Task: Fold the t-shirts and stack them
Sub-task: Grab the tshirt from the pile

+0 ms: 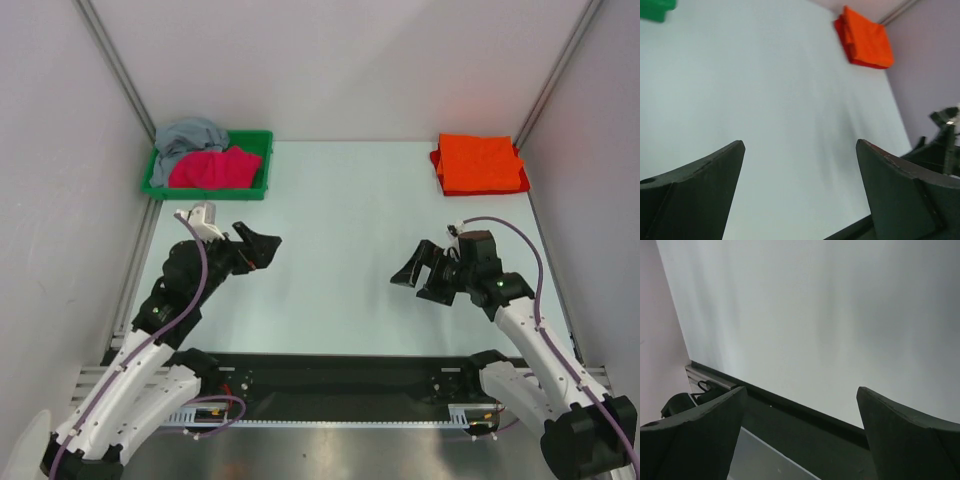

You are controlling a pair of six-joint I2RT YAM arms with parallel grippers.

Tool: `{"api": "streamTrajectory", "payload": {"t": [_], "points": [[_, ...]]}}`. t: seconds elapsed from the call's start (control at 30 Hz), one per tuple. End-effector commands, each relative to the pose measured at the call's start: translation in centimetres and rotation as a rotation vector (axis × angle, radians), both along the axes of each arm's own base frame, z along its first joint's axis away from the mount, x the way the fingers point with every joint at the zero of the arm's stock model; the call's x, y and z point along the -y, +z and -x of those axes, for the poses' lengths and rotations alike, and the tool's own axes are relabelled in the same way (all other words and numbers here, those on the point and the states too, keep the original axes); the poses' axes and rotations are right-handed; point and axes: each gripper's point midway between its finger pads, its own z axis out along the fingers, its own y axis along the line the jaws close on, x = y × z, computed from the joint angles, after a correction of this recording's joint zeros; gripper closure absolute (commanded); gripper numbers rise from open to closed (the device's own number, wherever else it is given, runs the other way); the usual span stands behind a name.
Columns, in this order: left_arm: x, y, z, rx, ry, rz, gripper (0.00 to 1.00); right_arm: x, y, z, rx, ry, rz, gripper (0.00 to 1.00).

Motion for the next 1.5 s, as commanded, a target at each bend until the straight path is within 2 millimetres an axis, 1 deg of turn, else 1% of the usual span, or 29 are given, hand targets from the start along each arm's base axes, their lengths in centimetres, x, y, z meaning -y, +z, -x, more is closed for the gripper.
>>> {"api": "streamTrajectory", "payload": {"t": [0.0, 0.03, 0.1, 0.2, 0.23, 0.27, 0.33, 0.37, 0.4, 0.43, 0.47, 0.5, 0.53, 0.57, 0.6, 0.63, 0.67, 0.73, 0.8, 0.83, 0.87, 0.93, 1.0, 1.13, 1.2, 1.3, 1.33, 1.4, 1.47], "points": [[-2.9, 0.0, -0.3, -0.063, 0.148, -0.073, 0.0, 2.0, 1.7, -1.6, 0.057, -0.069, 0.094, 0.0], [-3.9, -1.0, 0.1, -0.121, 0.176, -0.099, 0.0, 2.3, 1.6, -1.8, 0.06, -0.066, 0.111, 0.0], [-3.3, -0.1, -0.3, -0.099, 0.086, -0.145, 0.0, 3.6, 1.3, -2.2, 0.025, -0.109, 0.121, 0.0], [-3.7, 0.8, -2.2, -0.058, 0.136, -0.144, 0.0, 4.7, 1.1, -3.0, -0.025, -0.147, 0.066, 0.0], [-4.4, 1.0, -3.0, -0.065, 0.176, -0.136, 0.0, 4.2, 1.5, -2.9, -0.036, -0.113, 0.007, 0.0], [-4.4, 1.1, -4.0, -0.079, 0.183, -0.127, 0.0, 5.3, 2.0, -3.9, -0.012, -0.152, -0.015, 0.0], [-5.3, 1.4, -5.7, -0.086, 0.225, -0.127, 0.0, 5.9, 3.1, -4.9, 0.03, -0.179, 0.051, 0.0], [-5.7, 2.4, -6.5, -0.087, 0.257, -0.112, 0.0, 5.8, 2.8, -5.1, 0.023, -0.151, 0.097, 0.0], [-6.1, 0.8, -8.3, -0.154, 0.29, -0.139, 0.0, 5.5, 3.0, -4.8, 0.009, -0.13, 0.129, 0.0], [-6.8, 0.5, -9.4, -0.18, 0.318, -0.15, 0.0, 6.0, 4.0, -5.5, 0.036, -0.149, 0.168, 0.0], [-6.9, 1.7, -10.8, -0.173, 0.326, -0.171, 0.0, 6.3, 4.1, -5.5, 0.041, -0.144, 0.196, 0.0], [-7.2, 1.6, -12.0, -0.187, 0.342, -0.197, 0.01, 5.9, 4.2, -5.6, 0.053, -0.126, 0.213, 0.0], [-7.8, -0.7, -14.3, -0.252, 0.382, -0.254, 0.04, 5.6, 5.2, -5.9, 0.079, -0.101, 0.216, 0.0], [-8.3, 1.3, -16.1, -0.217, 0.416, -0.267, 0.07, 5.0, 4.9, -5.5, 0.055, -0.054, 0.227, 0.0], [-8.8, 1.2, -17.3, -0.225, 0.44, -0.286, 0.09, 4.6, 5.1, -5.3, 0.069, -0.008, 0.244, 0.0], [-9.9, -1.2, -19.4, -0.285, 0.474, -0.323, 0.17, 3.7, 5.8, -5.1, 0.089, 0.038, 0.238, 0.0], [-10.2, 0.6, -21.2, -0.25, 0.491, -0.311, 0.22, 3.6, 5.9, -4.8, 0.085, 0.055, 0.246, 0.0], [-11.8, -1.0, -23.4, -0.316, 0.519, -0.325, 0.34, 3.8, 6.0, -5.0, 0.092, 0.063, 0.267, 0.02], [-12.4, -2.9, -26.7, -0.37, 0.526, -0.349, 0.44, 3.5, 6.6, -5.2, 0.099, 0.08, 0.257, 0.03], [-13.1, -4.4, -26.6, -0.446, 0.536, -0.38, 0.44, 3.2, 6.7, -5.1, 0.097, 0.091, 0.244, 0.03], [-13.5, -5.4, -28.7, -0.466, 0.545, -0.408, 0.4, 3.1, 6.8, -5.0, 0.091, 0.094, 0.237, 0.03], [-14.5, -7.2, -28.9, -0.554, 0.567, -0.464, 0.29, 3.2, 6.9, -5.0, 0.091, 0.092, 0.239, 0.03], [-15.0, -7.5, -30.9, -0.551, 0.598, -0.488, 0.27, 3.5, 6.8, -4.9, 0.086, 0.082, 0.257, 0.03], [-16.4, -8.5, -31.8, -0.569, 0.689, -0.511, 0.23, 4.1, 6.4, -4.8, 0.07, 0.056, 0.281, 0.02], [-16.5, -9.9, -32.1, -0.586, 0.705, -0.516, 0.23, 4.2, 6.3, -4.8, 0.059, 0.045, 0.279, 0.03], [-16.1, -11.9, -33.0, -0.597, 0.661, -0.522, 0.32, 4.2, 6.4, -4.6, 0.051, 0.034, 0.276, 0.02], [-15.9, -12.0, -33.2, -0.599, 0.645, -0.517, 0.52, 4.3, 6.6, -4.7, 0.053, 0.027, 0.279, 0.03], [-15.4, -10.4, -34.3, -0.546, 0.612, -0.489, 0.77, 4.4, 6.7, -4.6, 0.049, 0.021, 0.28, 0.03], [-15.0, -7.7, -35.2, -0.464, 0.586, -0.477, 0.89, 4.4, 7.1, -4.6, 0.053, 0.015, 0.279, 0.03]]}}
